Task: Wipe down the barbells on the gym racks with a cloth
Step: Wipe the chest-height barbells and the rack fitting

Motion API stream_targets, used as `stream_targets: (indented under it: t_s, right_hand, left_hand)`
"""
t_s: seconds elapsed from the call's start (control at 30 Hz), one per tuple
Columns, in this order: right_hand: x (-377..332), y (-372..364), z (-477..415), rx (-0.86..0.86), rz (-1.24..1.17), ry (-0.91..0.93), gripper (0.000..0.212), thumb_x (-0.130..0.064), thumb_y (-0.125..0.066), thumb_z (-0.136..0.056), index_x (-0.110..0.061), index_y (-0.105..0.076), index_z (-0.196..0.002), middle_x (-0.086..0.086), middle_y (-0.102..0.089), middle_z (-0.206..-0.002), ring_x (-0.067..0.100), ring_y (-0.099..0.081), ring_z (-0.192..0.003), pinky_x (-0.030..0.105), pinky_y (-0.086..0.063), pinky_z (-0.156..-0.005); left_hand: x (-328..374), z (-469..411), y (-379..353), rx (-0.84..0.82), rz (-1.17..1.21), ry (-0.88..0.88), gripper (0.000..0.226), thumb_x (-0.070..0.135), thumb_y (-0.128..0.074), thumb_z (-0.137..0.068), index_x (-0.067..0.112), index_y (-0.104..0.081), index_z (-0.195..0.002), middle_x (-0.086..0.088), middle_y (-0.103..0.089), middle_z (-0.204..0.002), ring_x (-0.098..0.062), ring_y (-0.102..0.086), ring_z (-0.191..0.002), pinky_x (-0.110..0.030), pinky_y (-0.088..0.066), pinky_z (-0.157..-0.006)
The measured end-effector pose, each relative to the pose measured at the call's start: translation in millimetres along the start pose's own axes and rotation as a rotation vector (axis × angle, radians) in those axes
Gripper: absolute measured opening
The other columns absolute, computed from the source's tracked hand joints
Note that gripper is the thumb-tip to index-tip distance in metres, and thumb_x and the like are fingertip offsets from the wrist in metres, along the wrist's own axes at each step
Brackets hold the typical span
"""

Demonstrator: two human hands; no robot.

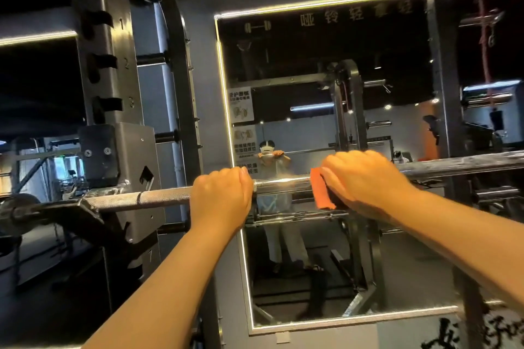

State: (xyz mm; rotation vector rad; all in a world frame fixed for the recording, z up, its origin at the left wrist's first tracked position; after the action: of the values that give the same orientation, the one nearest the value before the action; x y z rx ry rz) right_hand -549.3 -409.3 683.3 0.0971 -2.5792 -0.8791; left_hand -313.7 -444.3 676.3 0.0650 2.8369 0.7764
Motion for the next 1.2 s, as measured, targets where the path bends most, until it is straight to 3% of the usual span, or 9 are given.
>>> stream_targets:
  t_s: [0.1,0.2,0.37,0.57,0.7,0.77,0.97,1.07,1.2]
  right_hand:
    - [-2.9,2.0,-15.1,-0.171,0.146,-0.117,0.027,-0.04,-0.043,-0.105,-0.018,-0.049,-0.119,0.003,-0.064,-0.107,0.027,-0.065,-0.094,0.04,-0.05,-0.075]
    - [-17.4,1.6,-22.1,-0.166,0.075,-0.304,0.024,-0.034,-0.054,-0.099,-0.017,-0.052,-0.117,0.006,-0.066,-0.106,0.032,-0.062,-0.096,0.041,-0.04,-0.077]
    - [-34.7,-12.0,2.2,0.173,0.012,-0.201,0.043,-0.045,-0.024,-0.105,-0.024,-0.06,-0.116,0.0,-0.065,-0.105,0.026,-0.063,-0.097,0.041,-0.042,-0.087]
    - [-5.0,-1.4,7.7,-0.015,-0.051,-0.029,0.062,-0.058,-0.009,-0.101,-0.025,-0.052,-0.132,-0.001,-0.065,-0.119,0.02,-0.064,-0.104,0.036,-0.05,-0.088]
    - [-11.8,0.4,-20.2,-0.183,0.092,-0.182,0.03,-0.038,-0.052,-0.102,-0.016,-0.052,-0.122,0.004,-0.063,-0.108,0.028,-0.063,-0.098,0.041,-0.045,-0.074]
    - [-20.7,0.0,-29.4,-0.234,0.066,-0.28,0.025,-0.03,-0.057,-0.1,-0.015,-0.055,-0.12,0.006,-0.063,-0.106,0.03,-0.062,-0.099,0.041,-0.04,-0.075]
    - [-22.1,-20.2,18.9,0.25,-0.017,-0.085,0.045,-0.043,-0.033,-0.105,-0.017,-0.06,-0.13,0.005,-0.067,-0.117,0.029,-0.062,-0.106,0.044,-0.041,-0.096]
    - [0.5,-21.8,31.1,0.182,0.024,0.021,0.051,-0.046,-0.031,-0.104,-0.018,-0.053,-0.141,0.004,-0.064,-0.127,0.026,-0.061,-0.115,0.045,-0.043,-0.102]
    - [20.2,-1.7,22.2,0.028,0.028,-0.102,0.051,-0.05,-0.016,-0.105,-0.023,-0.056,-0.12,0.001,-0.067,-0.113,0.023,-0.065,-0.1,0.04,-0.048,-0.089]
  left_hand:
    - [5.9,-0.2,6.1,-0.006,-0.03,-0.004,0.034,0.033,-0.024,-0.107,0.024,-0.046,-0.082,0.011,-0.039,-0.061,-0.006,-0.04,-0.052,-0.029,-0.039,-0.059]
    - [15.2,-4.3,11.6,-0.122,-0.06,-0.009,0.025,0.026,-0.031,-0.106,0.019,-0.054,-0.097,0.0,-0.062,-0.083,-0.023,-0.064,-0.078,-0.039,-0.052,-0.078]
    - [57.7,-13.0,13.4,-0.19,-0.032,-0.126,0.023,0.022,-0.038,-0.105,0.013,-0.056,-0.116,-0.007,-0.067,-0.102,-0.03,-0.067,-0.092,-0.046,-0.055,-0.083]
    - [54.9,-9.6,11.6,-0.076,-0.029,-0.144,0.032,0.032,-0.03,-0.108,0.017,-0.054,-0.094,0.0,-0.06,-0.078,-0.022,-0.062,-0.067,-0.039,-0.058,-0.068]
    - [56.3,-11.5,12.1,-0.065,-0.018,-0.11,0.043,0.034,-0.023,-0.109,0.016,-0.058,-0.092,0.001,-0.058,-0.075,-0.021,-0.06,-0.065,-0.039,-0.057,-0.069]
    - [57.2,-11.1,14.0,-0.057,-0.012,-0.083,0.047,0.035,-0.021,-0.109,0.014,-0.061,-0.094,0.001,-0.059,-0.075,-0.022,-0.061,-0.067,-0.039,-0.056,-0.07]
    - [57.3,-8.6,14.6,-0.076,-0.033,-0.109,0.045,0.036,-0.025,-0.109,0.014,-0.063,-0.102,0.0,-0.061,-0.081,-0.021,-0.063,-0.074,-0.036,-0.055,-0.075]
    - [57.8,-6.9,12.9,-0.078,-0.075,-0.165,0.04,0.038,-0.027,-0.109,0.014,-0.059,-0.107,0.001,-0.053,-0.081,-0.02,-0.062,-0.074,-0.033,-0.054,-0.072]
    - [58.4,-5.2,17.4,-0.07,-0.089,-0.191,0.035,0.034,-0.029,-0.108,0.014,-0.057,-0.11,0.001,-0.055,-0.084,-0.02,-0.061,-0.075,-0.032,-0.052,-0.069]
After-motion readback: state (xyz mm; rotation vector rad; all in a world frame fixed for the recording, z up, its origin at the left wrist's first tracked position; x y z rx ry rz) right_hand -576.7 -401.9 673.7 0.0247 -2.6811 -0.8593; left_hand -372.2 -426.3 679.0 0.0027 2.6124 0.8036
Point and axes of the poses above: each hand's wrist, its own z-axis away from the middle knuckle, its own y-axis out of the back of the hand, x = y × z, the point moved 5 cm from there along -z, towards the middle knuckle
